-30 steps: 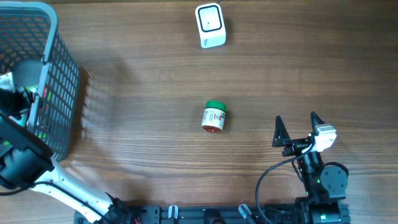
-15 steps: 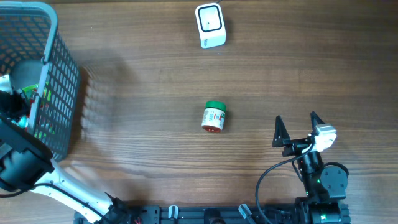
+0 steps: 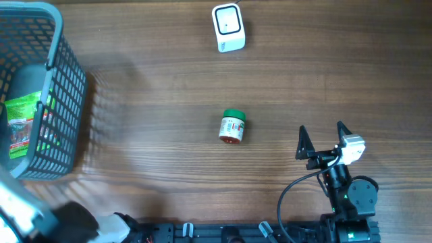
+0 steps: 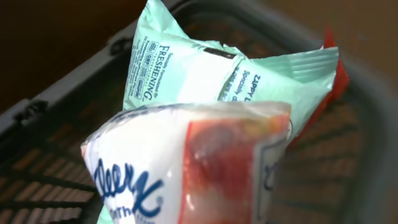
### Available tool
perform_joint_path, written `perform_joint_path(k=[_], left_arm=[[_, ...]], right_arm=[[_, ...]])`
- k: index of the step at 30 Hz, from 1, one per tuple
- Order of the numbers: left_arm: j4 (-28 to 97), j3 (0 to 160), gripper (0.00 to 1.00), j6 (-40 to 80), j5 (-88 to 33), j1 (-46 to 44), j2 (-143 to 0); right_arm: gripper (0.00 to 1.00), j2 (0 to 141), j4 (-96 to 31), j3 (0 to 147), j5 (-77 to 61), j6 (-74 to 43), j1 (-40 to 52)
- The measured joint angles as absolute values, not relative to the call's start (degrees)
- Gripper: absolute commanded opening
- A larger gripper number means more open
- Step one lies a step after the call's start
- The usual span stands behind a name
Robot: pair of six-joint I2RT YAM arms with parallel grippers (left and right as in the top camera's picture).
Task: Scan the item barcode
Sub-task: 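Carry items with left gripper and drop them beside the jar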
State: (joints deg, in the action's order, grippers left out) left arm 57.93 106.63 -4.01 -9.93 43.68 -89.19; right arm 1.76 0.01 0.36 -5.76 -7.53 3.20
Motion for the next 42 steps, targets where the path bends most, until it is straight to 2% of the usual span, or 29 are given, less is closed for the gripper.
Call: perform_joint_path(k=[3, 9, 14, 18, 21, 26, 27, 28, 31, 37, 39, 42], left_arm=[[62.3, 106.7, 0.04, 0.1, -13.8, 39.8, -84.5], [72.4, 106.6, 0.04, 4.1, -16.3, 17.3, -79.6], [72.8, 98.6, 0.04, 8.4, -12.4, -1.0, -80.9], [65.9, 85.5, 0.04, 13.8, -10.5, -11.6, -87.5], [55.3, 75.0, 0.04, 17.5, -9.7, -18.9, -94.2], [45.5, 68.4, 0.04, 21.8, -9.6, -26.7, -102.5], [44.4, 68.4, 0.13, 22.4, -9.7, -27.6, -103.9], [43.8, 68.3, 0.4, 23.0, -9.6, -28.1, -104.8], [42.9, 68.3, 0.59, 23.6, -9.4, -29.2, -106.1], [42.8, 68.4, 0.77, 24.6, -9.2, -29.3, -106.2], [42.8, 68.3, 1.0, 24.7, -9.2, -29.3, -106.2], [43.1, 68.4, 1.0, 24.8, -8.4, -29.3, -105.9]], right_arm=[[1.0, 1.8, 0.0, 0.4, -5.8, -7.5, 3.2], [1.0, 1.8, 0.0, 0.4, -5.8, -7.5, 3.2], [1.0, 1.8, 0.0, 0.4, -5.8, -7.5, 3.2], [1.0, 1.8, 0.0, 0.4, -5.8, -7.5, 3.2], [1.0, 1.8, 0.0, 0.4, -5.8, -7.5, 3.2], [1.0, 1.8, 0.0, 0.4, -5.8, -7.5, 3.2], [1.0, 1.8, 0.0, 0.4, -5.8, -7.5, 3.2], [1.0, 1.8, 0.0, 0.4, -5.8, -7.5, 3.2], [1.0, 1.8, 0.0, 0.4, -5.8, -7.5, 3.2], [1.0, 1.8, 0.0, 0.4, -5.8, -7.5, 3.2], [1.0, 1.8, 0.0, 0.4, -5.8, -7.5, 3.2], [1.0, 1.8, 0.0, 0.4, -5.8, -7.5, 3.2]])
